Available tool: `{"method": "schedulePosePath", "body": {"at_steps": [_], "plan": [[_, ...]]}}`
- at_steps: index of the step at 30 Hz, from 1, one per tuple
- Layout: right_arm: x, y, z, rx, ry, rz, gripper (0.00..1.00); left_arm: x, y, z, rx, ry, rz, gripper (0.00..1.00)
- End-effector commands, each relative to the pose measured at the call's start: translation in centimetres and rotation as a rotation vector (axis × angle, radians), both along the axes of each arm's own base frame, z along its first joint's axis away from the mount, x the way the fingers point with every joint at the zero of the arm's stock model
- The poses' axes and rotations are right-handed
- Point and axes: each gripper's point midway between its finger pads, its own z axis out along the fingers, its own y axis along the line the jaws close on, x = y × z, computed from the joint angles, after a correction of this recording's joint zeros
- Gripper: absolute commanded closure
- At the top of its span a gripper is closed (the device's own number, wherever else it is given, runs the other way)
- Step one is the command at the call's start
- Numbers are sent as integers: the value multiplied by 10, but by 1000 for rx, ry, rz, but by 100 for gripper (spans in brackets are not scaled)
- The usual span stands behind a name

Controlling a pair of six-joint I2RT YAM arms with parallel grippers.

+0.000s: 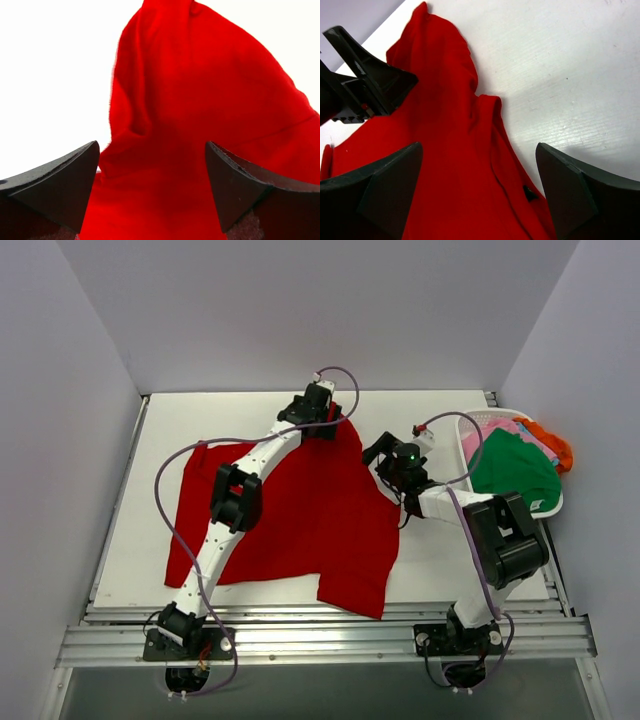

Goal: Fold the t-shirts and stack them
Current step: Flatten the tshirt out

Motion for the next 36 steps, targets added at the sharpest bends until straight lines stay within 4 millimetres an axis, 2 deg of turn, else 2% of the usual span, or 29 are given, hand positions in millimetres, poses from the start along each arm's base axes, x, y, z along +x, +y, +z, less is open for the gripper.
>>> {"method": "schedulePosePath", "body": {"at_steps": [1,2,4,5,10,14,17,20,22,23,26,27,31,36], "plan": [[3,-6,24,-4,-69,-22,9,14,-7,43,-12,-127,12,6],[3,-7,24,-6,-70,-24,9,13,-7,36,2,-118,10,6],[3,-8,22,-10,-66,-26,9,17,-8,40,7,-131,8,6],[3,-8,21,-11,-64,-26,9,17,-6,33,19,-121,10,6],[6,-8,15,-11,-56,-22,9,21,-2,24,37,-121,17,6],[6,-11,7,-10,-40,-23,9,27,10,20,55,-125,47,6],[7,-15,4,-5,-37,-26,9,35,32,13,108,-129,106,6],[6,-19,1,-1,-34,-29,9,45,59,15,127,-143,182,6],[5,-19,-1,2,-31,-24,9,52,76,18,117,-151,238,6],[5,-20,-2,3,-30,-24,9,56,91,16,113,-146,272,6],[6,-19,-4,3,-29,-21,9,66,110,22,63,-159,330,6],[6,-20,-5,1,-28,-21,9,71,123,22,57,-161,355,6],[8,-20,-10,0,-17,-19,9,82,150,29,2,-179,427,6],[9,-19,-15,-3,-7,-15,9,90,174,35,-25,-197,472,6]]}}
